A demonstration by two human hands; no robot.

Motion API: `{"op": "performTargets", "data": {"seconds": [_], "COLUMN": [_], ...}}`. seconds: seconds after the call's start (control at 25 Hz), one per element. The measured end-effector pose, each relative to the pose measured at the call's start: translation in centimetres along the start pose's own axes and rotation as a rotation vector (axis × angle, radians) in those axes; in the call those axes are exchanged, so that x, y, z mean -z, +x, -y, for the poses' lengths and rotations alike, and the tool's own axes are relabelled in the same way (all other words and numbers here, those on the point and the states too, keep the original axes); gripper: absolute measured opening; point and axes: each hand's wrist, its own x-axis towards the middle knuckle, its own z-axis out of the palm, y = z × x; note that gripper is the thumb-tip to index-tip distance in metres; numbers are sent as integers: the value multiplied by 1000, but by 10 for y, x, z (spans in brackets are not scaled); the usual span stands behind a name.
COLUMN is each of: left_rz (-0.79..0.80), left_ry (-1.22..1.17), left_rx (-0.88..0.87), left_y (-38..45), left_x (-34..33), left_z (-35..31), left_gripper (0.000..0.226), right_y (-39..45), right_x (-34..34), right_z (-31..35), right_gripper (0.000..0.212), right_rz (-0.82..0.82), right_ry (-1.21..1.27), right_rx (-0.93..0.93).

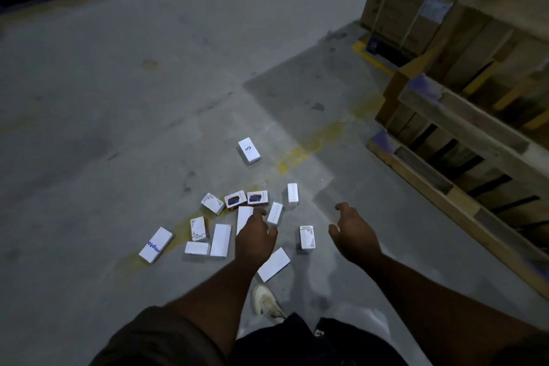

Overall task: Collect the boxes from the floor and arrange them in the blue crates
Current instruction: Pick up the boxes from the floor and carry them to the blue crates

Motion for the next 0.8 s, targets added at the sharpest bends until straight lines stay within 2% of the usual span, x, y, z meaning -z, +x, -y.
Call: {"op": "performTargets", "data": {"seconds": [0.12, 0.44, 0.56, 0.68, 0.8], "left_rz": [-26, -124, -157, -164, -124], "left_ry": [-48, -119, -145, -206, -340], "left_rx": [31, 204, 349, 431, 598], "left_y": [21, 88, 111, 133, 155], "left_x": [-4, -46, -100, -183, -263], "left_z": [-10, -18, -18, -21, -24], "left_gripper": [50, 49, 45, 43, 40], "right_y": [32, 144, 196, 247, 287], "right_x": [-2, -31, -56, -93, -143], "right_z": [10, -2, -36, -87, -131], "right_gripper": [50, 46, 46, 44, 43], "right_rz": [-15, 146, 247, 306, 393], "right_ry": [-1, 31, 8, 9, 12], "right_rx": [37, 139, 201, 266, 205]}}
